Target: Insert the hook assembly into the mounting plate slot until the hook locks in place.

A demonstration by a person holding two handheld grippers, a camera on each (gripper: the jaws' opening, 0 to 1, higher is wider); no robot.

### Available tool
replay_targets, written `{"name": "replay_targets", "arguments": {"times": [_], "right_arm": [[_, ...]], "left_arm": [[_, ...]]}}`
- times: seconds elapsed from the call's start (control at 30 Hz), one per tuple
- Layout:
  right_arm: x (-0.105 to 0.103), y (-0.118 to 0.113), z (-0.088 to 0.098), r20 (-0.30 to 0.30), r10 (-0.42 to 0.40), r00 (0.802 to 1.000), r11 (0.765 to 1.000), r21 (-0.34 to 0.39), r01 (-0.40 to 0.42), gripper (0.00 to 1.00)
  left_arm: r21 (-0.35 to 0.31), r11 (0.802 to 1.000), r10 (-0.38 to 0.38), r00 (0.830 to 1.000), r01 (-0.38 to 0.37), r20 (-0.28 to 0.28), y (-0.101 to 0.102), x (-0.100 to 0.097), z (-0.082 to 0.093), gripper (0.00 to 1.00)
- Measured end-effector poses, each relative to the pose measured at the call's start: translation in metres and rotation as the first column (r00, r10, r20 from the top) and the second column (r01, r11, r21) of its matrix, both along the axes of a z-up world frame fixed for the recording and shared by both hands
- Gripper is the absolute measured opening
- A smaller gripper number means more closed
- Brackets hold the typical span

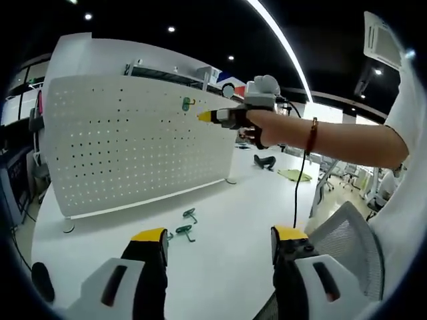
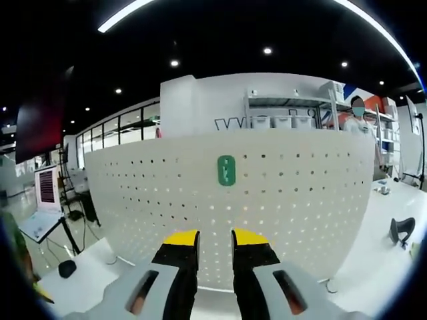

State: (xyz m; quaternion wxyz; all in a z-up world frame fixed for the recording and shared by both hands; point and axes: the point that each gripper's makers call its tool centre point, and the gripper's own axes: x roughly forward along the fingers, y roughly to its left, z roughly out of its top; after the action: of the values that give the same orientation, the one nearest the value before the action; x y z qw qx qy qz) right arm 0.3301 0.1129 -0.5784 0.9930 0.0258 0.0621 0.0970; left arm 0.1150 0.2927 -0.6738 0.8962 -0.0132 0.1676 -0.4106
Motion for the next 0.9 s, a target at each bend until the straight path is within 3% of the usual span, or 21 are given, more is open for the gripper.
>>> {"name": "replay_targets", "arguments": {"times": [0.2,0.53,0.9], "right_arm": [[-0.012,0.004,-0.01,-0.013,0.024,1.0,1.0,0.002,-0.024,0.18],[-0.034,0.007,-0.012,-0.004,0.06,0.998,0.998,0.018,-0.06,0.19],[-0.056,0.01,-0.019,-0.008,0.103,0.995,0.995,0.014,-0.103,0.21]], "left_arm": [[0.02,1.0,-0.012,1.0,0.012,-0.005,-0.003,-0.002,-0.001,0.64],[0.043,0.999,-0.029,0.999,0.029,-0.02,-0.009,-0.005,-0.009,0.63],[0.055,0.998,-0.005,0.999,0.007,-0.044,-0.011,-0.002,-0.015,0.59]]}}
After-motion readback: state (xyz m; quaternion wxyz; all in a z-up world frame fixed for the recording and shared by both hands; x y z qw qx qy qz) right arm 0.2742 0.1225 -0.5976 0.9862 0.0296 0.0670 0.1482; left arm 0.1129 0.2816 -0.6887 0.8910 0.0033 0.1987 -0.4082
